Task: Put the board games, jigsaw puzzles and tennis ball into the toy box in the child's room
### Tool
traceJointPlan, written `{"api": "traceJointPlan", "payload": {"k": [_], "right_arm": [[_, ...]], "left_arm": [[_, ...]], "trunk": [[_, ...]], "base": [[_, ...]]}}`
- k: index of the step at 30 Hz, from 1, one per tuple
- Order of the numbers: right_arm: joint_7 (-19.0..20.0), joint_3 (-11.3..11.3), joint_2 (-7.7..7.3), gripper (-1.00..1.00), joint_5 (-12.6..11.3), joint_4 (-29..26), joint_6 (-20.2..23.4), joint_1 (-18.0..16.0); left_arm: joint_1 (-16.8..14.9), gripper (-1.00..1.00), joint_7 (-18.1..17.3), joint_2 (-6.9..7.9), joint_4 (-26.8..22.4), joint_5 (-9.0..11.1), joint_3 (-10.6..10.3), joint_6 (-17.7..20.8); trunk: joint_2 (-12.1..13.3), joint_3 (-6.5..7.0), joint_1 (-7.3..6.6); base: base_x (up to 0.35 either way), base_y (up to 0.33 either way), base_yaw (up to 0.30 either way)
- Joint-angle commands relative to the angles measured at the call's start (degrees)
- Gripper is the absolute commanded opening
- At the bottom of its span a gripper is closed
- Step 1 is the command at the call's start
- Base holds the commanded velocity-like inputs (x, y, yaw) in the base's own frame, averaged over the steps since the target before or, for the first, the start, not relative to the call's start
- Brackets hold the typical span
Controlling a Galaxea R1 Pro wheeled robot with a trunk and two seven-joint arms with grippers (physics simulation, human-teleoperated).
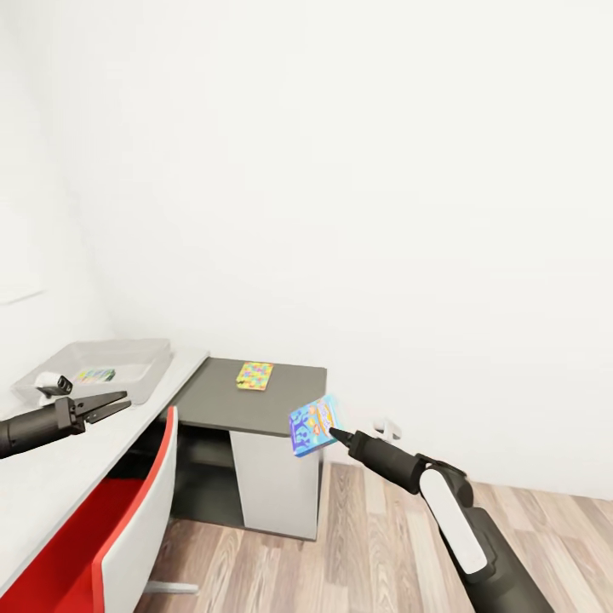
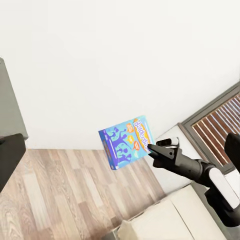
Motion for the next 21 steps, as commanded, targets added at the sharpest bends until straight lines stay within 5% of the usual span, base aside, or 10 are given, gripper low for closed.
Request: {"api": "traceJointPlan", "payload": {"k": [1,11,21], "right_arm": [[0.13,0.02,0.0,-1.0,-0.15,-0.03,0.18,-0.03],[0.13,0.03,0.14,-1.0,-0.12,-0.03,0.18,-0.05],[0.13,0.08,0.14,-1.0,-0.12,-0.03,0.18,-0.02]], "left_arm": [[-0.04,1.0,-0.27,-0.01,0.0,-0.09,0.0,0.61],[-0.04,1.0,-0.27,-0.07,0.0,-0.09,-0.02,0.53],[-0.04,1.0,-0.27,-0.03,0.0,-0.01,-0.02,0.6]], "trunk": [[-0.09,-0.08,0.06],[-0.09,-0.08,0.06],[-0.09,-0.08,0.06]], "base": [[0.318,-0.022,0.02],[0.307,-0.053,0.153],[0.045,-0.01,0.288]]}}
